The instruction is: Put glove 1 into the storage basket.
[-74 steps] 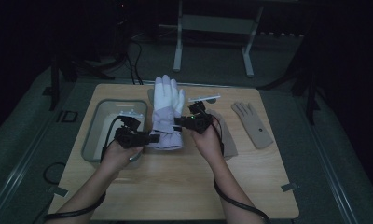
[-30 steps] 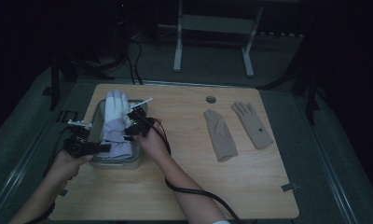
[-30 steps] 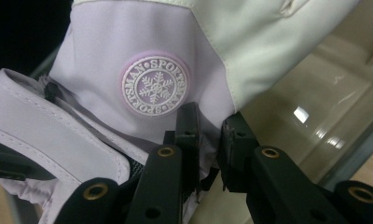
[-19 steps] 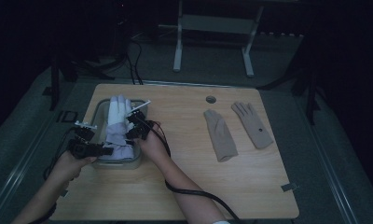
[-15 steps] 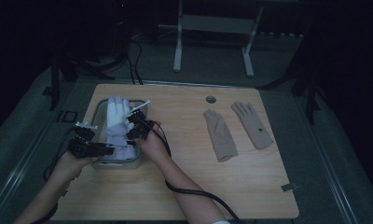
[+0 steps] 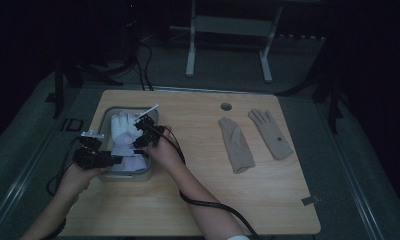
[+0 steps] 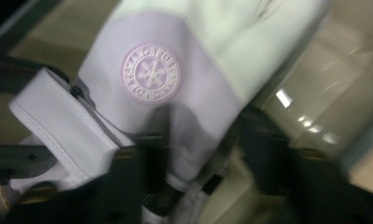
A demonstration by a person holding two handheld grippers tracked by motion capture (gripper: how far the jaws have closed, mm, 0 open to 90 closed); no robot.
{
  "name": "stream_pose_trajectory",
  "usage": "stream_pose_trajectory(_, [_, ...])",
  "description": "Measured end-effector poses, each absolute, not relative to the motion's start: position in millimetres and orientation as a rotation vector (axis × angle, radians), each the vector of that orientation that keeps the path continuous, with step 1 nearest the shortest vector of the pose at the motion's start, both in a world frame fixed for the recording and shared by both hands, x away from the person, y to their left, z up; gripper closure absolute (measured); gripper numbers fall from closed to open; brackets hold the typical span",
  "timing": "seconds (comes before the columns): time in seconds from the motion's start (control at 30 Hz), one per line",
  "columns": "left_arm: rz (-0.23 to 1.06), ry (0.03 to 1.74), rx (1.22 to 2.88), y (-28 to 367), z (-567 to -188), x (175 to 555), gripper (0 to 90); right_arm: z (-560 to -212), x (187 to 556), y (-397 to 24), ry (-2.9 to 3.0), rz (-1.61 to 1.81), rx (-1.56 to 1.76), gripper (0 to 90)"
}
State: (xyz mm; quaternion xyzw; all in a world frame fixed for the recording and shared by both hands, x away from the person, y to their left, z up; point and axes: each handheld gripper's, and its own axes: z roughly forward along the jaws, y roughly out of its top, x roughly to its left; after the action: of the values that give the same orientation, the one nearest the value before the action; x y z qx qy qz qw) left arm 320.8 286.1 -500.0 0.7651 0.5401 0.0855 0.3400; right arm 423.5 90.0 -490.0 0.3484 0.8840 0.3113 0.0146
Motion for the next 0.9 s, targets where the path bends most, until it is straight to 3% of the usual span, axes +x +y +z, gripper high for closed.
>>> stream_pose_trajectory(0.2, [0.287,1.383,1.914,284.5,-487.5,312.9,45.5,-477.0,419.7,73.7,2.753,1.075,1.029,35.3])
stream_pose_trajectory(0.27, [0.298,1.363,1.913,280.8,-482.4,311.3,45.5,-473.3,417.1,68.4,2.745,1.099,1.006,25.2])
stream_pose_trajectory(0.37, [0.296,1.340,1.919,272.8,-477.8,310.4,44.8,-469.6,414.5,60.1,2.749,1.113,0.986,19.7])
stream_pose_trajectory(0.9, [0.246,1.229,1.954,225.7,-472.7,313.8,42.6,-461.4,409.5,-2.0,2.676,1.154,1.024,16.5])
